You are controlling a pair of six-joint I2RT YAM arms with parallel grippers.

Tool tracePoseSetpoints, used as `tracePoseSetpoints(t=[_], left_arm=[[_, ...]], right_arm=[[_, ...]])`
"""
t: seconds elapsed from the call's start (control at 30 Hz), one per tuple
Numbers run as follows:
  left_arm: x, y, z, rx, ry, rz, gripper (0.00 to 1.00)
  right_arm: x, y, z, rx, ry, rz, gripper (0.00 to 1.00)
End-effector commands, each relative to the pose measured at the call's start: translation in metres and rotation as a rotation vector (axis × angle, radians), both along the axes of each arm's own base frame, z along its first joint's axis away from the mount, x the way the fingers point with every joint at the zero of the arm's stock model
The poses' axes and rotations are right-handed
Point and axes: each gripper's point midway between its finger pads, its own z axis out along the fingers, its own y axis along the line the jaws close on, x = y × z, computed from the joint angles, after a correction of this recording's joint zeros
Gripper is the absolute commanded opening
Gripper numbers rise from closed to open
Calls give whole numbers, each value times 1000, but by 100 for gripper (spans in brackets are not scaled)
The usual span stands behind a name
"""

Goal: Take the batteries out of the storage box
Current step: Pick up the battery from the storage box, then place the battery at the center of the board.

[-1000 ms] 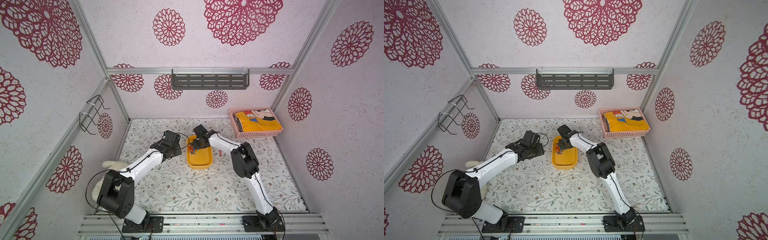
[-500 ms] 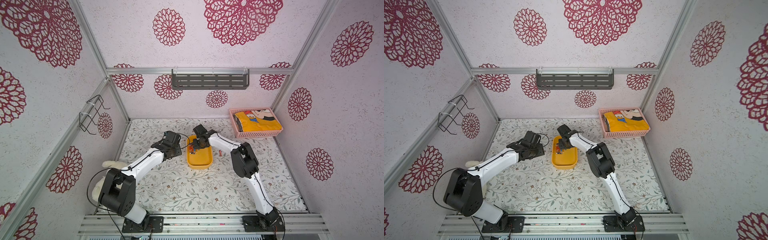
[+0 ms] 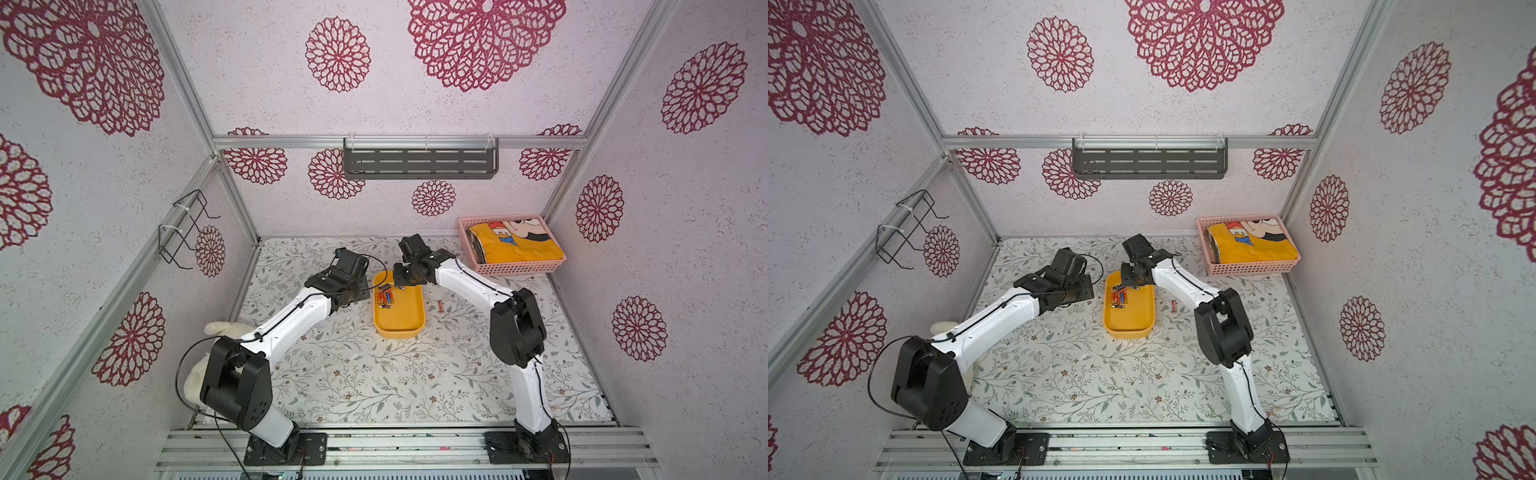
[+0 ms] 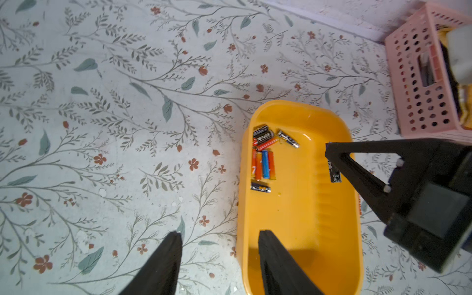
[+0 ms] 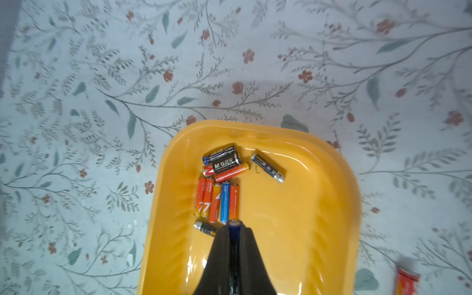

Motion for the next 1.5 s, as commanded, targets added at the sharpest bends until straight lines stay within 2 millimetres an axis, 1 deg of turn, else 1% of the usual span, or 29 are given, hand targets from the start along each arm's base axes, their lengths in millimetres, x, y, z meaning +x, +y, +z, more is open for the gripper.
tracePoseSetpoints(t=[0.0,0.07,0.1,0.13,0.23,0.3,0.37,0.47,0.57,0.77,0.9,1.07,1.1,1.17,1.3,1.4,1.47], left_arm=[[1,-19,21,86,-31,-72,52],[3,-31,25,94,-32,-95,51],[4,-37,25,89,-31,-103,51],[5,-41,25,77,-30,-106,51],[9,-57,16,10,-22,-125,51],[11,-66,7,-25,-1,-141,51],[12,-72,-3,-38,22,-150,51],[13,-76,-15,-37,50,-155,50],[14,-76,-23,-30,70,-160,50],[14,-74,-34,-19,94,-155,50],[13,-71,-35,-6,101,-149,50],[12,-67,-34,8,99,-144,50],[13,-67,-34,10,100,-144,50],[14,-66,-36,16,105,-145,50],[18,-68,-34,25,114,-150,50],[25,-75,-29,11,111,-152,48],[31,-82,-29,-1,122,-148,47]], right_arm=[[5,-40,41,42,-83,-91,0],[3,-69,35,-1,-87,-137,0],[1,-88,26,-34,-78,-170,0],[-1,-100,20,-54,-68,-188,0],[-12,-143,-13,-119,-25,-247,0],[-19,-163,-32,-143,-1,-273,0],[-25,-175,-51,-166,25,-276,0],[-28,-181,-70,-200,40,-267,0],[-25,-180,-84,-209,37,-249,0],[-16,-180,-104,-228,52,-240,0],[-16,-178,-114,-230,74,-237,0],[-18,-180,-114,-231,78,-247,1],[-18,-181,-114,-232,79,-249,5],[-18,-181,-113,-237,76,-251,17],[-17,-182,-107,-240,74,-255,29],[-14,-181,-90,-232,59,-255,31],[-12,-180,-71,-217,31,-254,33]])
